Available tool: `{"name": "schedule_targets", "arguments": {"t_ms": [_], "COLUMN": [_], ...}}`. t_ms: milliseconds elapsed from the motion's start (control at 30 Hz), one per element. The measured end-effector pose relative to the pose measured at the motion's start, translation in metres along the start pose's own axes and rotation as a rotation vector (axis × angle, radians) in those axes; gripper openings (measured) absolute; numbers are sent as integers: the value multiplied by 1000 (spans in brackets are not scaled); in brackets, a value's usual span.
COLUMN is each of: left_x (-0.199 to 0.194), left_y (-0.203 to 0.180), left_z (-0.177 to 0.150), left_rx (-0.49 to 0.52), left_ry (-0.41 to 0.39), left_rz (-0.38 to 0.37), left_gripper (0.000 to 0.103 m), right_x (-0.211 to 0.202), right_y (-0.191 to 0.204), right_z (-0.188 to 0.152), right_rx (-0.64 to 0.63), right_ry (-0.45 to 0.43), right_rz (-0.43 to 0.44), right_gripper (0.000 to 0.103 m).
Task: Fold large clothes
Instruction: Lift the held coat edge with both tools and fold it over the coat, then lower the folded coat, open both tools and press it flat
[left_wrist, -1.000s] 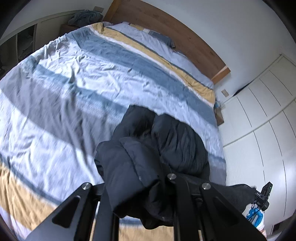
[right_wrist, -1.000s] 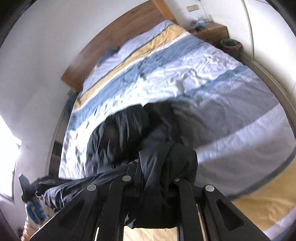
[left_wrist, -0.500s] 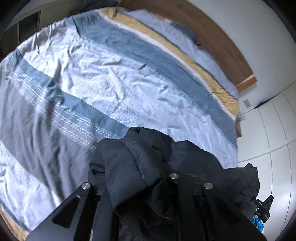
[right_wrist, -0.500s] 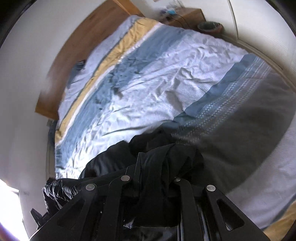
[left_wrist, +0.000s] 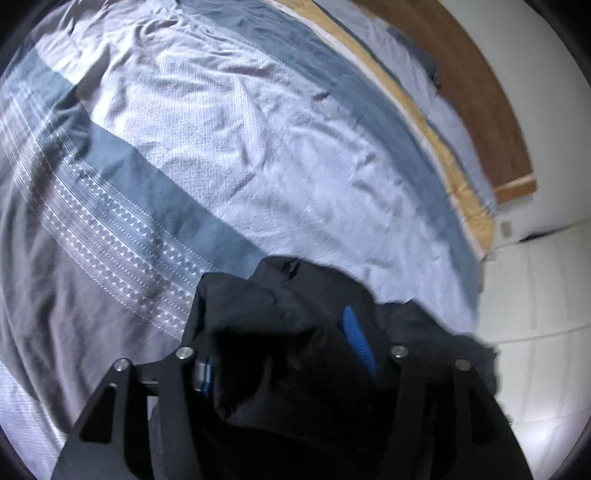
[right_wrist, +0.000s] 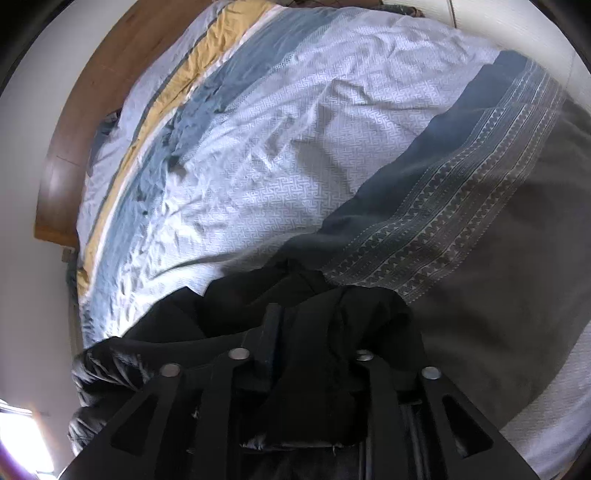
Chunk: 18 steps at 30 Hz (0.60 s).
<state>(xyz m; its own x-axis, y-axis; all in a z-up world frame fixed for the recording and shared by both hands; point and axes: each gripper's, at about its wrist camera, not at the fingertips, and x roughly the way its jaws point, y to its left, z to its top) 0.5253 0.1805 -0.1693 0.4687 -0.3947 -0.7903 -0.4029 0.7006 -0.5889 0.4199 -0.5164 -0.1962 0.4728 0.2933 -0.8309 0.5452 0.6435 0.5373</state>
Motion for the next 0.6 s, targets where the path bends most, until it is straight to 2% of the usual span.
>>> {"name": "schedule_targets", "arguments": {"t_ms": [33, 67, 100, 167, 233, 300, 400, 500, 600], "left_x": [-6, -12, -22, -44, -71, -97, -123, -138, -136], "left_y": [5, 9, 14, 21, 22, 15, -4, -23, -41], "left_z": [4, 8, 13, 25, 36, 40, 30, -1, -49], "left_rx": [-45, -92, -143, -208, -229, -184, -63, 66, 202], "left_ry": [-11, -25, -47, -100, -147, -177, -196, -192, -169], "left_rz": [-39, -74, -108, -148, -174, -153, -69, -15, 29], "left_gripper": [59, 61, 63, 64, 64, 64, 64, 64, 64], "right_x": [-6, -10, -18, -35, -53, -72, -97, -114, -118], "right_y": [0, 1, 3, 7, 10, 19, 40, 58, 72], "right_z": [2, 3, 5, 12, 18, 22, 11, -22, -67], "right_rx": [14, 19, 21, 7, 0, -66, -245, -405, -539], "right_ry": [-21, -34, -51, -94, -132, -164, -207, -220, -216], "right_rz": [27, 49, 72, 75, 84, 47, -22, -36, -25], "right_gripper": [49, 64, 72, 76, 77, 77, 77, 77, 77]}}
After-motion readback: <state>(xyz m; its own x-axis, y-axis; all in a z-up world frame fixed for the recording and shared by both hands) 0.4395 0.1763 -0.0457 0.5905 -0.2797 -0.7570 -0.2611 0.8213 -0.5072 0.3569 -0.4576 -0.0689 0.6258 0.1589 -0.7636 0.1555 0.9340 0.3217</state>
